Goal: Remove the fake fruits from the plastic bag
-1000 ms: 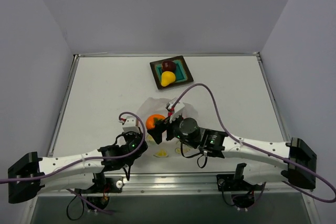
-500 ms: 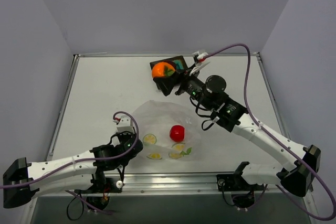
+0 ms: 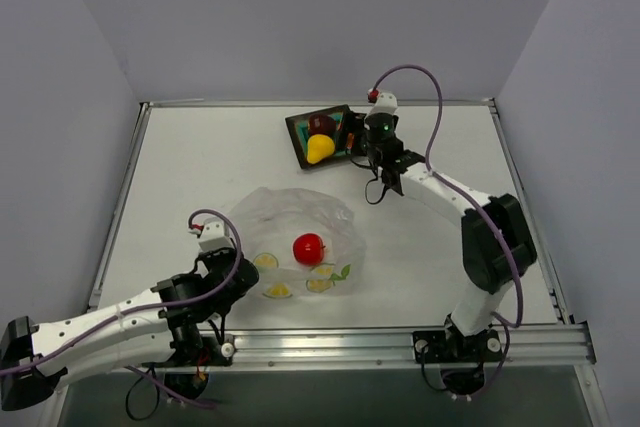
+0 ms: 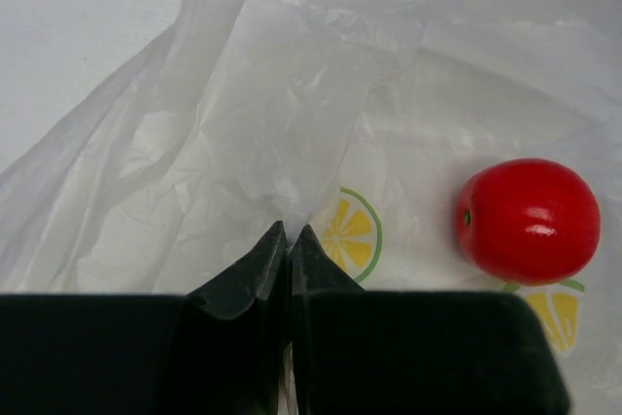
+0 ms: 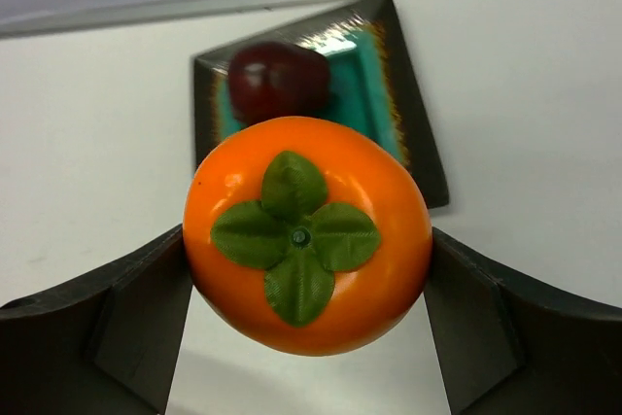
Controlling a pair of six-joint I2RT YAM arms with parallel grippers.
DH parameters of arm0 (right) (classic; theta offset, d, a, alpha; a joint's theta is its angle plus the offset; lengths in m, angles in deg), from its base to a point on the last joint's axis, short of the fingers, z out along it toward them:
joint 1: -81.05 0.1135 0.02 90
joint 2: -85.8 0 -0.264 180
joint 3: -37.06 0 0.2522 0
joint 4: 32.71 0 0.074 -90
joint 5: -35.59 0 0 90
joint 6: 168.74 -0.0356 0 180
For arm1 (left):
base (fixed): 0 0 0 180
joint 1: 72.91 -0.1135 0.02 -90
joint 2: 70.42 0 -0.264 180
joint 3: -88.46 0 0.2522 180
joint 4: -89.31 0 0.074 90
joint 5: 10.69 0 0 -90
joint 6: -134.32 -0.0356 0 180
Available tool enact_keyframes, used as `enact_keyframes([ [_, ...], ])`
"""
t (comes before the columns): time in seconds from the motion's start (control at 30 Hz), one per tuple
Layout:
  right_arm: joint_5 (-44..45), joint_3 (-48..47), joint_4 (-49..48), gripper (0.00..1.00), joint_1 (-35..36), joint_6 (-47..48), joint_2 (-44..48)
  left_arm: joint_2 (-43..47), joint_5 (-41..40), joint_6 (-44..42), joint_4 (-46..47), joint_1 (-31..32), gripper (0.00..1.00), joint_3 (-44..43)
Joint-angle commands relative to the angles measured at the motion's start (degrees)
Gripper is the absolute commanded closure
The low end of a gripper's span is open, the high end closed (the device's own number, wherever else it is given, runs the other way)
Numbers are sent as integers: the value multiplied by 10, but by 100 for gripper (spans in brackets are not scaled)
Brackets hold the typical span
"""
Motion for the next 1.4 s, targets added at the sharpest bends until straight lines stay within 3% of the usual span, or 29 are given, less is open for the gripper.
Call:
enact_keyframes([
  [0.0,65,-55,-9,69,-13,29,-61,-5,-14,11,-21,-17,98,-27],
  [0.13,70,-128,-10,68,-21,50,-162,-23,3,-5,13,-29,98,-18],
  [0.47,66,-205,-5,64,-24,52,-276,-82,35,-55,80,-43,98,-26],
  [0.5,53,-211,-4,62,-24,50,-282,-84,39,-56,86,-43,98,-25],
  [0.6,30,-228,-3,39,-25,39,-294,-90,44,-64,102,-44,98,-26],
  [0.63,24,-229,-2,27,-27,35,-290,-93,45,-64,104,-44,98,-27],
  [0.73,9,-218,-3,15,-35,24,-261,-96,50,-71,115,-44,98,-28],
  [0.83,24,-196,4,11,-37,31,-216,-94,53,-77,130,-44,98,-27],
  [1.1,-20,-91,0,3,-50,21,-82,-90,61,-111,180,-41,98,-25],
  [1.17,-50,-93,4,5,-56,18,-88,-90,61,-112,184,-39,98,-20],
  [1.27,-62,-110,-6,19,-57,10,-125,-78,62,-112,193,-38,98,-8],
  [1.37,-55,-135,1,20,-57,6,-179,-56,63,-114,197,-38,98,0],
])
